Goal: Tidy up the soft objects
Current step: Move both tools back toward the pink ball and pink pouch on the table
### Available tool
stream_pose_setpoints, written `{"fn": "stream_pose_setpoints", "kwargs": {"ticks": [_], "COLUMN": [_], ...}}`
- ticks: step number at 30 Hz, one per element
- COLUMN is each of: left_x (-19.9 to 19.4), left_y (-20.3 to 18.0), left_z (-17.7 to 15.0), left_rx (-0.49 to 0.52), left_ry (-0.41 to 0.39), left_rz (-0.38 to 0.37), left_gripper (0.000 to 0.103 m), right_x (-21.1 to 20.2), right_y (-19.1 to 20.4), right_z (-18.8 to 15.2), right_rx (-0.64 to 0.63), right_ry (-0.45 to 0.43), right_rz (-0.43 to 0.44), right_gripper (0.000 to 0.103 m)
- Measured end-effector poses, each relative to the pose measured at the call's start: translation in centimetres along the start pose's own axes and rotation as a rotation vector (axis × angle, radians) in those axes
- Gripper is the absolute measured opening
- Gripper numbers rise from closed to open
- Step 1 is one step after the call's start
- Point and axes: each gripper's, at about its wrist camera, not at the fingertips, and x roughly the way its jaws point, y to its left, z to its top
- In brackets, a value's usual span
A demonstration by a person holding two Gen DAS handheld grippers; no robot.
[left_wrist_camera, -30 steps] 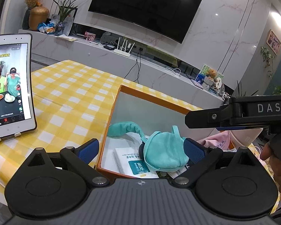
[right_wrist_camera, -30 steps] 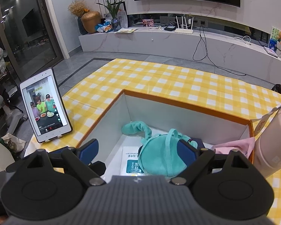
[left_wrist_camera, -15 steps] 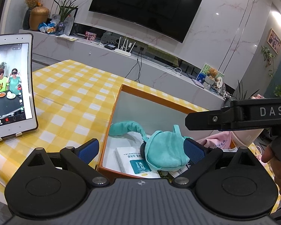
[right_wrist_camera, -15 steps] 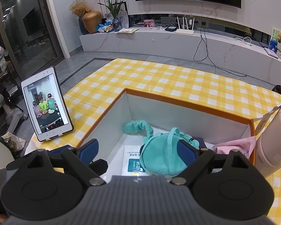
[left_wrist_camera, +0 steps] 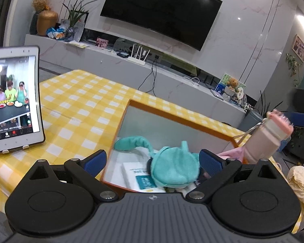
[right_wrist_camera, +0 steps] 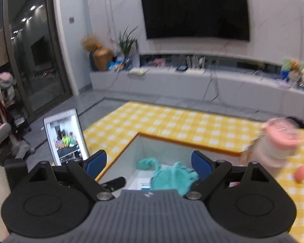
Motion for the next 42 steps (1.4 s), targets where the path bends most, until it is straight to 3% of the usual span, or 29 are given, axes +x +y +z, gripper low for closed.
{"fn": "stream_pose_setpoints", "kwargs": {"ticks": [4,8,12,20,31,42], "left_x": [-2.3,-5.7,-9.8,-15.1,-17.3,-15.6], "left_y": [-2.1,-4.7,-9.0,-15.8,-19.6,-18.1], "left_z": [0.5,0.7,-0.5,-4.4,-6.1,-6.8], "left_rx": [0.0,0.007,0.08,0.165,0.178,0.175], "left_ry": [-0.039,-0.088,-0.134,-0.179,-0.186,-0.155], "left_rz": [-0.006,-0.051,-0.098,-0.185,-0.278,-0.244], "left_gripper": [0.103,0.103,0.103,0.103,0.103,0.103], "right_x": [-6.8,-14.0,-20.0,-27.8,-31.4,-27.5], "right_y": [-1.9,-5.2,-7.3,-8.6,-10.0,-10.2], "right_z": [-1.0,-3.2,-5.9,-10.8,-12.5,-11.6], "right_rx": [0.023,0.144,0.205,0.241,0.254,0.272], "right_ry": [-0.083,-0.169,-0.236,-0.319,-0.369,-0.307], "right_rz": [-0.08,-0.137,-0.198,-0.252,-0.315,-0.336], "right_gripper": [0.09,0.09,0.091,0.093,0.095,0.095]}}
